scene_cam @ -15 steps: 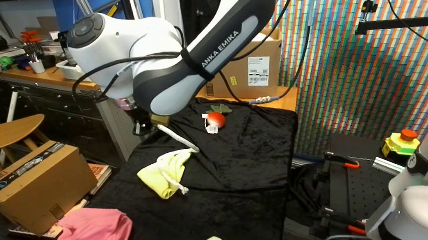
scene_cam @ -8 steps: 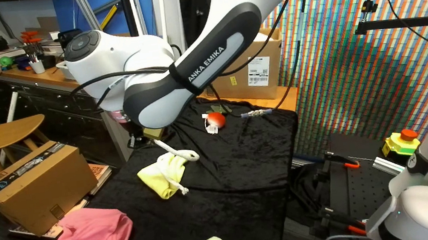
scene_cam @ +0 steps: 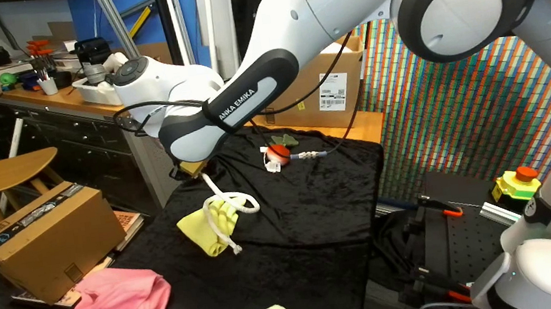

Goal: Pick up the clothes, rope and the plush toy and put them in one place

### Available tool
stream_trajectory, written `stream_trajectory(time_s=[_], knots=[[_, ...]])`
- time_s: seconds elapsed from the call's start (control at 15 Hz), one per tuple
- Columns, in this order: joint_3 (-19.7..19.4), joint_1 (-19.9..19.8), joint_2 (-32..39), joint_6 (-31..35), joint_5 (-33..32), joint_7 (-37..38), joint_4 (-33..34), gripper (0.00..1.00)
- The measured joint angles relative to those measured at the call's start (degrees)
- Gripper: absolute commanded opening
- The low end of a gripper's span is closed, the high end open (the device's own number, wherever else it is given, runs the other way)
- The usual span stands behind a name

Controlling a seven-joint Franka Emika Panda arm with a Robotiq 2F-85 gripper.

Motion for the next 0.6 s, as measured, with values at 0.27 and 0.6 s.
stream_trajectory(time_s=[0.27, 0.6], knots=[[-0.9, -0.5, 3.4, 0.0, 1.8, 1.0, 4.2, 0.81], [-0.8, 0.9, 3.1, 0.4, 2.0, 0.9, 5.6, 1.00]])
